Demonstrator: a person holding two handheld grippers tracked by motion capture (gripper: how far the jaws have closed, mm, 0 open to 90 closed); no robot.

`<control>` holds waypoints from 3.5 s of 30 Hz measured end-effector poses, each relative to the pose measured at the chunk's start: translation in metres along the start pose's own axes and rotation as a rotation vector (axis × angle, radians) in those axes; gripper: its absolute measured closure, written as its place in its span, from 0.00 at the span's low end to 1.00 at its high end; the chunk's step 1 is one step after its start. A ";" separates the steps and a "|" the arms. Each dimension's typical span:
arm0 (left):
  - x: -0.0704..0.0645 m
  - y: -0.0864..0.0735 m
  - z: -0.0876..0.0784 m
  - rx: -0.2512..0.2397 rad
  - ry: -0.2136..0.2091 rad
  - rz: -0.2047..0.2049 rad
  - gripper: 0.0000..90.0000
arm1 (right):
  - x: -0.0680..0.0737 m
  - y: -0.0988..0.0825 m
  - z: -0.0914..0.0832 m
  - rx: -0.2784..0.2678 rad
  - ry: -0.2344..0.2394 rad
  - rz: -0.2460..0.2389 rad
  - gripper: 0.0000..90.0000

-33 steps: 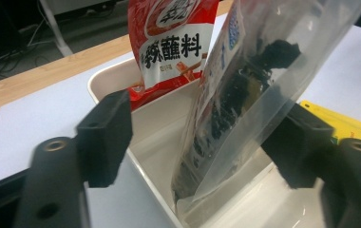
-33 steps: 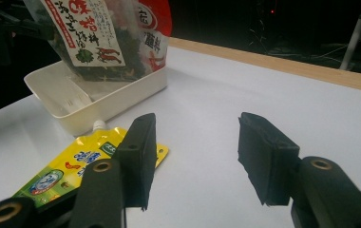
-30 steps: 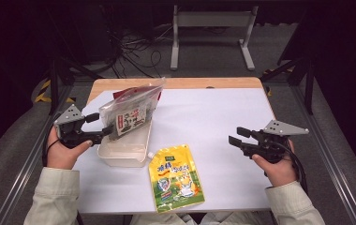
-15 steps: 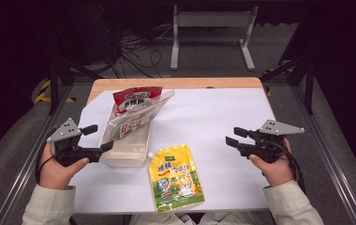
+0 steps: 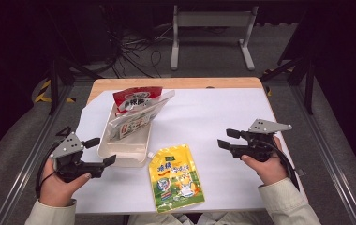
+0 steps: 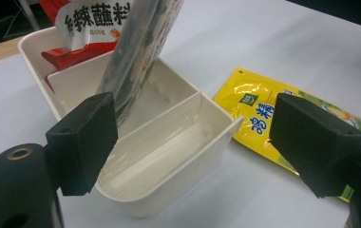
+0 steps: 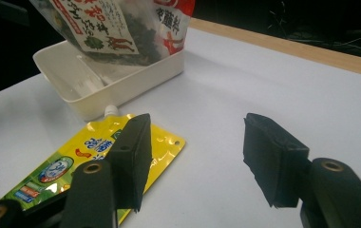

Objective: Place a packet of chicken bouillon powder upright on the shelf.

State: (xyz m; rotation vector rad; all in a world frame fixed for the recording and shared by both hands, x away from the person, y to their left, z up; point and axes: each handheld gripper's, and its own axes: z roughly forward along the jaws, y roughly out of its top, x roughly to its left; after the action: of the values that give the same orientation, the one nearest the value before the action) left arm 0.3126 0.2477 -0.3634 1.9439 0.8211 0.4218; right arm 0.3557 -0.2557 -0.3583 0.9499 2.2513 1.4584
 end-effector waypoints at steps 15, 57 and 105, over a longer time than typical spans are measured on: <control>-0.017 -0.006 -0.004 0.041 -0.037 -0.012 0.21 | 0.013 0.002 0.036 0.153 0.087 0.001 0.43; -0.042 -0.026 0.017 0.095 -0.101 -0.031 0.24 | 0.017 -0.015 0.142 0.331 0.128 -0.008 0.25; -0.043 -0.026 0.030 0.117 -0.149 -0.028 0.23 | 0.046 -0.019 0.170 0.469 0.048 -0.170 0.66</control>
State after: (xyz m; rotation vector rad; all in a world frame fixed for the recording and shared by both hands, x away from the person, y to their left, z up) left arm 0.2900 0.2070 -0.3992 2.0424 0.7901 0.2130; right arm 0.4104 -0.1118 -0.4457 0.8213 2.6960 0.9065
